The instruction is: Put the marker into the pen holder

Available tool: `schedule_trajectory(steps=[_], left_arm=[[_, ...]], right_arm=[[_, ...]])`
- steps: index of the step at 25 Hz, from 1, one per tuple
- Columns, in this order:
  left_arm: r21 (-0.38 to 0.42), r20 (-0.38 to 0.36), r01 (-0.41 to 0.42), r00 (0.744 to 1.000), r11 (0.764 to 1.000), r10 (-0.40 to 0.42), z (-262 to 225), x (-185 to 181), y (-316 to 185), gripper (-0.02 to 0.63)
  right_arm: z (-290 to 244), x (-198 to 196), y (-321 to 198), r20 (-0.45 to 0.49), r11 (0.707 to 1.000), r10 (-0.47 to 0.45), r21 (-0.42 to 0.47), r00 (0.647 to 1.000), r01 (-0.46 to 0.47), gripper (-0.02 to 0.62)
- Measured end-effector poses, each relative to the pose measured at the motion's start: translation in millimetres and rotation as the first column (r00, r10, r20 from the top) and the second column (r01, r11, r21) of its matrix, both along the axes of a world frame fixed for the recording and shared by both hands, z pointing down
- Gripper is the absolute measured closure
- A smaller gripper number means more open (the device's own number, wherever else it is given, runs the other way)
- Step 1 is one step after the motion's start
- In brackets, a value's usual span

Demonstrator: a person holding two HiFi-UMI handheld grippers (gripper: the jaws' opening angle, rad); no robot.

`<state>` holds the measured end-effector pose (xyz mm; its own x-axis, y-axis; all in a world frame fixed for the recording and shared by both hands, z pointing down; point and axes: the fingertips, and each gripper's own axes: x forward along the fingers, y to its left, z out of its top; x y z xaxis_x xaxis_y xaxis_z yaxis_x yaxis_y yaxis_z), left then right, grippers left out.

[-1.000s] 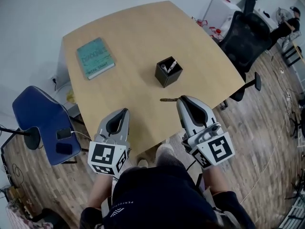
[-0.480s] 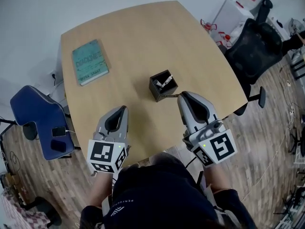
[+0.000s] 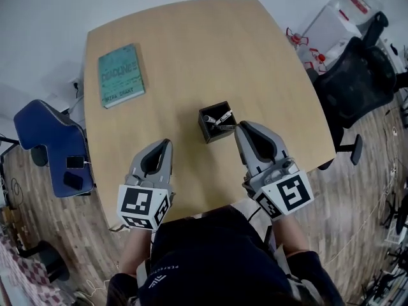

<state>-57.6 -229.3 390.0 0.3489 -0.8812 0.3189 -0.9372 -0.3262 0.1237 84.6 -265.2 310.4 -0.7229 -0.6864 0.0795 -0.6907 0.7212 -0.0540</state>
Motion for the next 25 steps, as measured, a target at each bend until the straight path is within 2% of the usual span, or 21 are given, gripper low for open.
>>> schedule_trajectory(steps=[8, 25], left_arm=[[-0.042, 0.0, 0.071, 0.997, 0.997, -0.071, 17, 4, -8, 0.6], [-0.093, 0.014, 0.16, 0.987, 0.983, -0.16, 43, 3, -7, 0.6]], right_arm=[[34, -5, -17, -0.017, 0.993, -0.092, -0.075, 0.996, 0.09, 0.572], [88, -19, -29, -0.056, 0.963, -0.216, -0.179, 0.975, 0.203, 0.572]])
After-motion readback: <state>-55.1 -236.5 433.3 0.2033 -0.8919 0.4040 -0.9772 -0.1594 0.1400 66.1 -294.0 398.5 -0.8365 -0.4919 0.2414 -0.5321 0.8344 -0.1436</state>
